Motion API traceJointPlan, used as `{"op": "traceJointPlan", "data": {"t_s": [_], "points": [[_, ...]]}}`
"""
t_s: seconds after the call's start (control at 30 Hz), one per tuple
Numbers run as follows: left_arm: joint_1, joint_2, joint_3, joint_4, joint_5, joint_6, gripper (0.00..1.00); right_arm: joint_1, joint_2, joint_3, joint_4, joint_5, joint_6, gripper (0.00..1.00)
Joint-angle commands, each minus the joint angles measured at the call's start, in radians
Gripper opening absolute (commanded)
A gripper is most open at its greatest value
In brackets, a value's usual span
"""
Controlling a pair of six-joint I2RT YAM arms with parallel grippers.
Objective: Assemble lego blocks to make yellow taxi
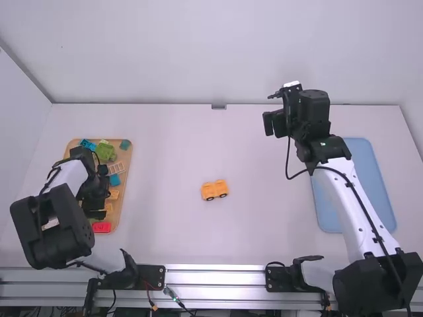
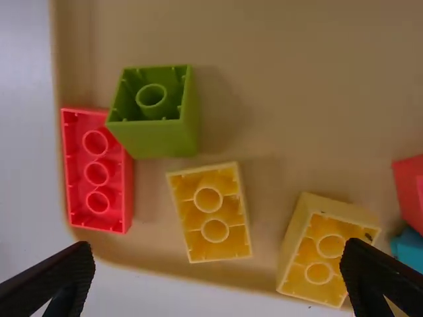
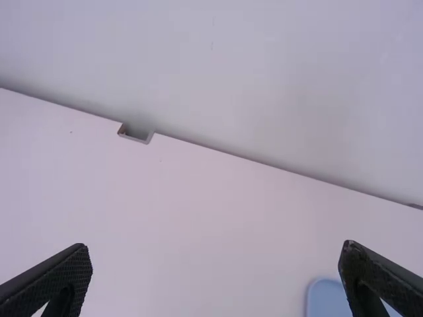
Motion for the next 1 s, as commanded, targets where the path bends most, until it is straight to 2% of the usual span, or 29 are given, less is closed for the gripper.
{"op": "traceJointPlan", "data": {"t_s": [0.0, 0.07, 0.1, 0.17, 0.33, 0.5, 0.8, 0.97], "points": [[-0.002, 0.005, -0.011, -0.006, -0.013, -0.008, 0.96, -0.001, 0.005, 0.031, 0.001, 0.002, 0.002, 0.99], [-0.002, 0.005, -0.023, 0.005, -0.012, -0.008, 0.83, -0.001, 0.005, 0.031, 0.003, 0.0, 0.002, 0.99], [-0.002, 0.005, -0.024, 0.006, -0.011, -0.008, 0.81, -0.001, 0.005, 0.031, 0.003, 0.0, 0.002, 0.99], [-0.003, 0.005, -0.037, 0.016, -0.012, -0.008, 0.7, -0.001, 0.006, 0.031, 0.003, 0.0, 0.002, 0.99], [-0.003, 0.005, -0.047, 0.022, -0.015, -0.008, 0.62, 0.0, 0.006, 0.031, 0.002, 0.0, 0.002, 0.99], [-0.002, 0.005, -0.051, 0.026, -0.026, -0.008, 0.65, -0.001, 0.006, 0.031, 0.002, -0.001, 0.002, 0.99], [-0.002, 0.005, -0.136, 0.167, -0.004, -0.008, 0.62, 0.0, 0.006, 0.031, -0.001, 0.0, 0.005, 0.99], [-0.003, 0.005, -0.149, 0.183, -0.004, -0.008, 0.62, -0.001, 0.006, 0.031, 0.001, 0.0, 0.005, 0.99]]}}
